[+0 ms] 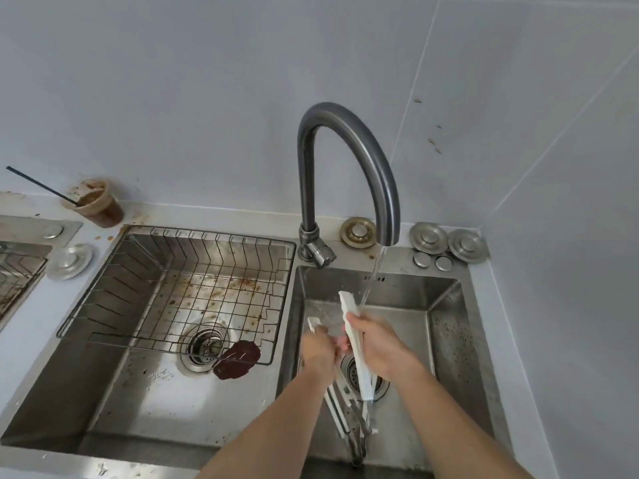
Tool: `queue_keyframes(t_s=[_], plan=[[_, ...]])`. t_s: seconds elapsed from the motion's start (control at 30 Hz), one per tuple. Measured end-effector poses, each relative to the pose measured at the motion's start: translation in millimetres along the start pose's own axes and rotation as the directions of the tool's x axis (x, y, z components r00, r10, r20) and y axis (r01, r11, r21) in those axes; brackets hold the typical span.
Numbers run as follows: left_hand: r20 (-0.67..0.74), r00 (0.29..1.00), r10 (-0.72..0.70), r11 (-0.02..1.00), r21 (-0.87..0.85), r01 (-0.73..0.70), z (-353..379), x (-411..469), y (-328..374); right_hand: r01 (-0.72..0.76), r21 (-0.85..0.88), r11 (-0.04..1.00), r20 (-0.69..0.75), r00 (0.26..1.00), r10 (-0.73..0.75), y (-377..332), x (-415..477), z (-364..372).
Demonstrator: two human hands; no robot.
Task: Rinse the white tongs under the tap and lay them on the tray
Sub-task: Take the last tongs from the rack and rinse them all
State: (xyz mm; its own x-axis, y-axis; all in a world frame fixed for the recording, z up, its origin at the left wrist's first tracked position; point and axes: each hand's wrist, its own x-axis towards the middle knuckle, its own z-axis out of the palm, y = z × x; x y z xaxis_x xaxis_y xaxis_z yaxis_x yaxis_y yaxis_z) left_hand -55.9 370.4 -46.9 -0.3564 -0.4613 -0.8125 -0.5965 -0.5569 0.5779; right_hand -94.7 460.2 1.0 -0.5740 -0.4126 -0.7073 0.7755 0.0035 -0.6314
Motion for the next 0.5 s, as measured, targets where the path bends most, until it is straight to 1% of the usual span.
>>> queue_keyframes(t_s=[0.07, 0.13, 0.2, 0.23, 0.33, 0.4, 0.43, 0.5], plan=[[0.109, 0.992, -0.057, 0.996, 0.071, 0.049, 1.2, -1.7, -2.6, -0.049, -0.009, 0.999, -0.005, 0.999, 0.049, 5.1, -0.8, 2.8], [0.197, 0.978, -0.075, 0.990, 0.135, 0.048, 1.0, -3.4, -5.6, -0.103, -0.042, 0.994, -0.092, 0.991, 0.099, 7.4, 0.5, 6.0], [0.277, 0.958, -0.072, 0.986, 0.167, 0.025, -0.8, -6.9, -9.2, -0.174, -0.118, 0.978, -0.192, 0.970, 0.149, 7.1, 3.9, 8.7], [0.291, 0.955, -0.059, 0.983, 0.182, 0.005, -1.5, -9.8, -9.8, -0.207, -0.143, 0.968, -0.230, 0.958, 0.170, 6.4, 6.8, 9.7], [0.228, 0.974, -0.020, 0.980, 0.198, -0.026, -0.8, -19.7, -4.3, -0.255, -0.131, 0.958, -0.283, 0.936, 0.210, 6.3, 17.1, 10.2], [0.166, 0.982, 0.090, 0.959, 0.253, -0.131, 2.3, -28.3, 3.8, -0.263, -0.123, 0.957, -0.342, 0.917, 0.208, 6.6, 24.6, 9.9], [0.137, 0.975, 0.173, 0.920, 0.332, -0.209, 3.9, -31.1, 7.7, -0.256, -0.105, 0.961, -0.372, 0.906, 0.201, 6.6, 28.1, 11.1], [0.106, 0.942, 0.318, 0.797, 0.508, -0.326, 3.7, -37.2, 16.8, -0.196, -0.056, 0.979, -0.435, 0.887, 0.153, 6.5, 34.1, 14.9]])
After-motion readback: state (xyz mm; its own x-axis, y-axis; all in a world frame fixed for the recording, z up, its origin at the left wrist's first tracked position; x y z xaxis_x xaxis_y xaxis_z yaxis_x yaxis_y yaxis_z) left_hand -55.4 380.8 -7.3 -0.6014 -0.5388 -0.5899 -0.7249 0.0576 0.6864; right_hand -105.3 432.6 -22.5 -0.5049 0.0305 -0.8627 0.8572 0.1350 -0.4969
